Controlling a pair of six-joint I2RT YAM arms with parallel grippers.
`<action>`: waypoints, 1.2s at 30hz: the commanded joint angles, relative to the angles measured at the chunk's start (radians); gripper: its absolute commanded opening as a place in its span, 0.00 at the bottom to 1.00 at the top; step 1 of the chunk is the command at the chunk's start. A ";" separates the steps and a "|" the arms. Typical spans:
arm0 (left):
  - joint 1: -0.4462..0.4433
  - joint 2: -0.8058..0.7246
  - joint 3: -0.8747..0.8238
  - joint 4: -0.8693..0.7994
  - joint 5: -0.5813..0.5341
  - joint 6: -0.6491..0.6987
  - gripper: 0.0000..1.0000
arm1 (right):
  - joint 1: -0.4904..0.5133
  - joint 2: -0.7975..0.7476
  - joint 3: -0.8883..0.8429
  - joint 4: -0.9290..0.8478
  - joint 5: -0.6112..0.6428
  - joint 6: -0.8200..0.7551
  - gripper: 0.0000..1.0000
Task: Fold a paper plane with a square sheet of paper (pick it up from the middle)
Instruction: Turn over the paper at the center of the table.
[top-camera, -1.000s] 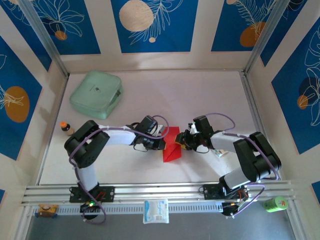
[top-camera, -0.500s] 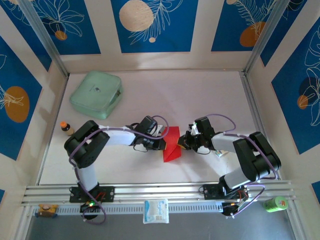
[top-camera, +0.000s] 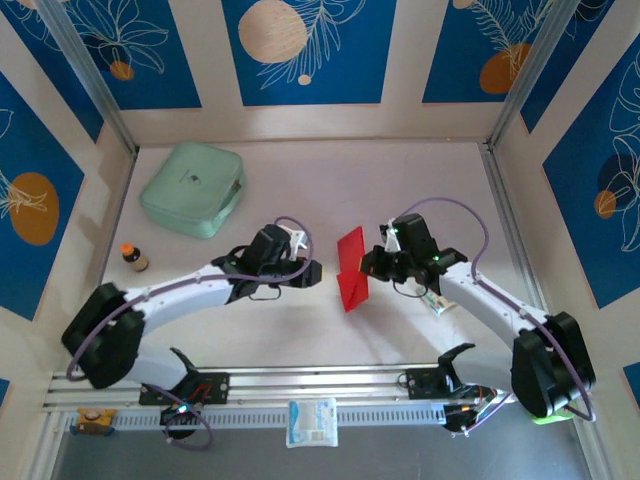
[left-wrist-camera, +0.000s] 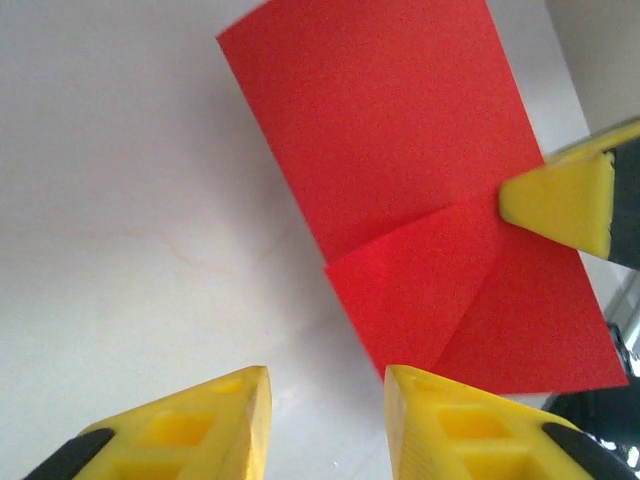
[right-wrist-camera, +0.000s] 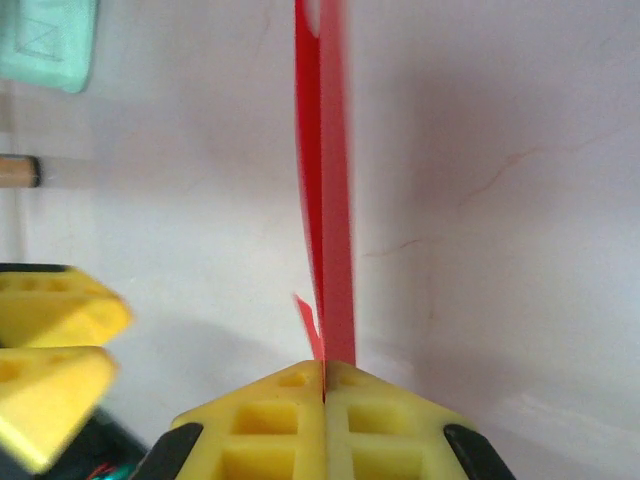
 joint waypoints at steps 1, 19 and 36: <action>0.005 -0.085 -0.049 -0.076 -0.181 0.022 0.37 | 0.076 -0.003 0.104 -0.278 0.286 -0.101 0.03; 0.007 -0.566 -0.214 -0.315 -0.673 -0.086 0.42 | 0.397 0.469 0.490 -0.640 0.909 0.024 0.01; 0.007 -0.631 -0.238 -0.340 -0.652 -0.131 0.45 | 0.451 0.642 0.569 -0.273 0.257 -0.023 0.24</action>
